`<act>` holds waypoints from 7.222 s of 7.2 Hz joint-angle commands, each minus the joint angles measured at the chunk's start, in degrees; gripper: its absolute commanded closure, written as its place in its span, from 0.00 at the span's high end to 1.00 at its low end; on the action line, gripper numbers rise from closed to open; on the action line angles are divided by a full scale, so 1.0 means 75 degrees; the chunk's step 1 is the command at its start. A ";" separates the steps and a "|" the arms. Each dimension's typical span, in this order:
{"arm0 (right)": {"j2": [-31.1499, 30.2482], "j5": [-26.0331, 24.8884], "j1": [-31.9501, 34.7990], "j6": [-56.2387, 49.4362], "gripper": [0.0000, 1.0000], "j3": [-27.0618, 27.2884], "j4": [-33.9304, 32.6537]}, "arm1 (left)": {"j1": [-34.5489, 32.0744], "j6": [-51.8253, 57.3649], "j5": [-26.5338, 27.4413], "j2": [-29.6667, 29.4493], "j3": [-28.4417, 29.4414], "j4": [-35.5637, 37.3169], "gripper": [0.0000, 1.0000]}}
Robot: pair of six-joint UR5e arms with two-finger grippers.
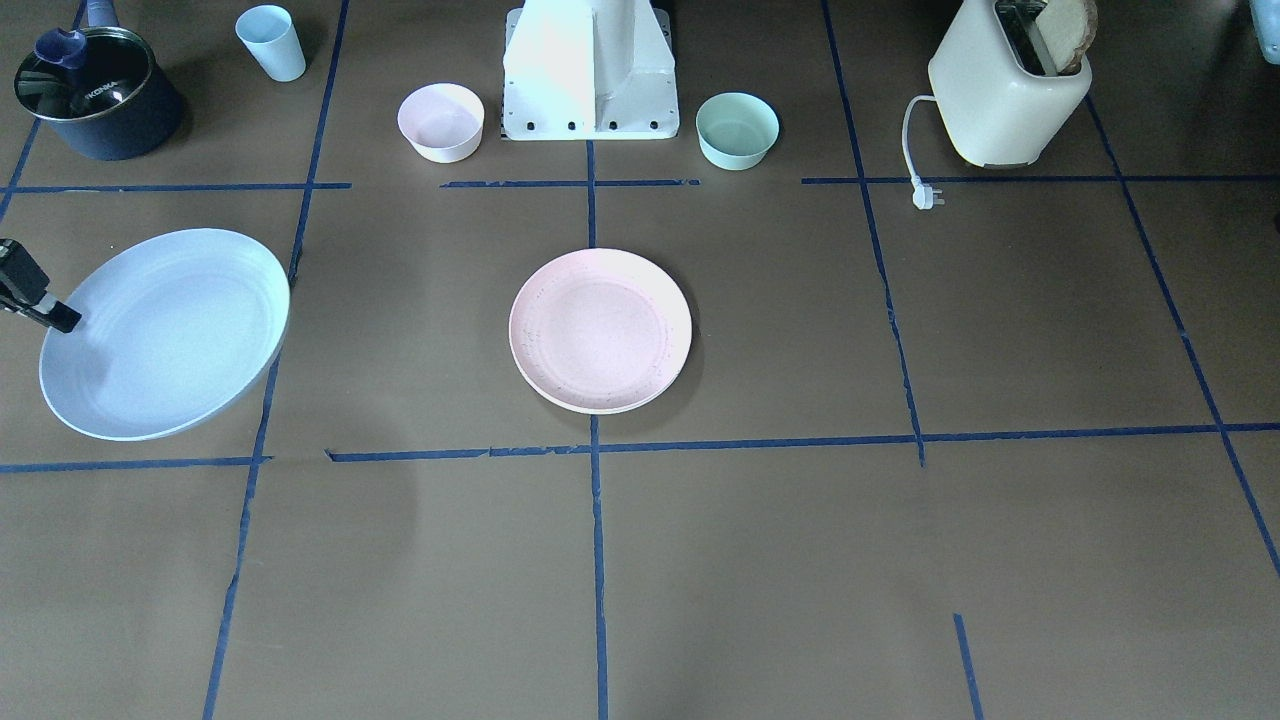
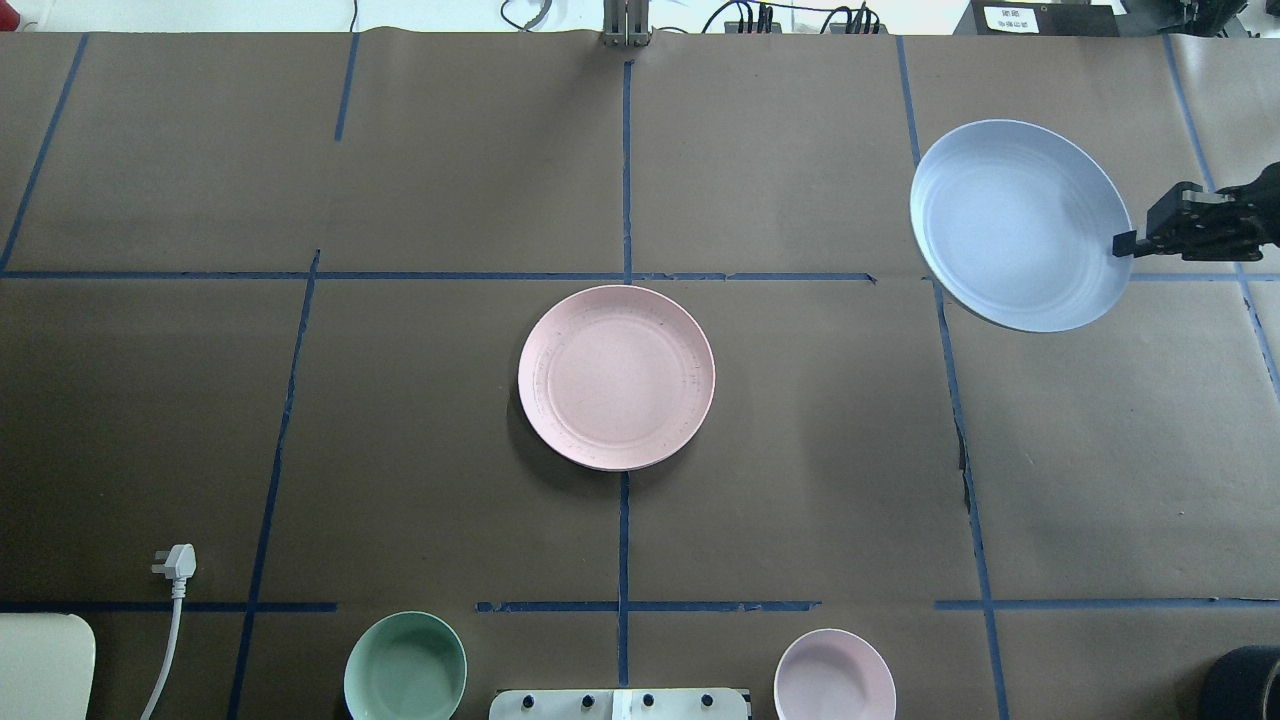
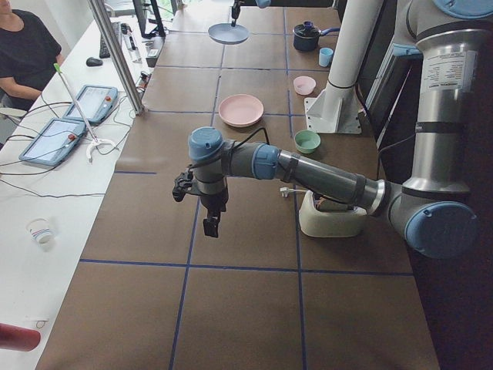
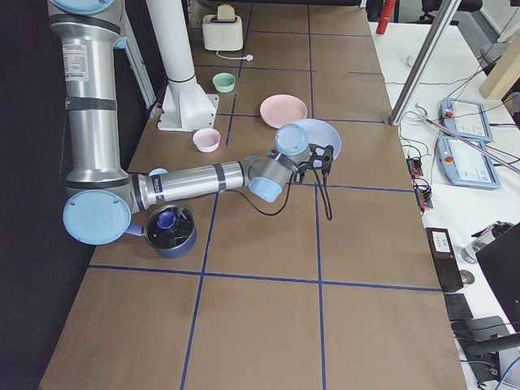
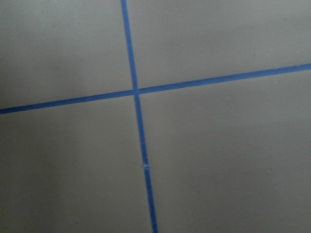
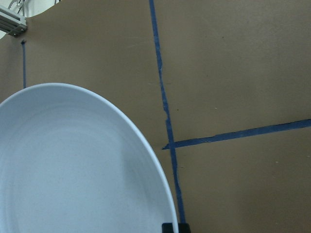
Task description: Stack three plates with pink and blue
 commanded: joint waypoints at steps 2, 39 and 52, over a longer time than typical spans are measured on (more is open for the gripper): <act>0.1065 -0.1544 -0.1764 0.1436 0.00 0.0221 -0.0192 | -0.0165 0.0344 -0.0128 -0.0004 0.0284 0.0001 1.00; -0.1810 -0.0380 0.3103 -0.9973 1.00 -0.0528 -0.5679 | -0.1008 0.0930 -0.0902 0.0125 0.1948 -0.0867 1.00; -0.1674 -0.0193 0.3115 -0.9868 1.00 -0.0411 -0.6287 | -0.1008 0.0930 -0.0902 0.0137 0.1960 -0.0878 1.00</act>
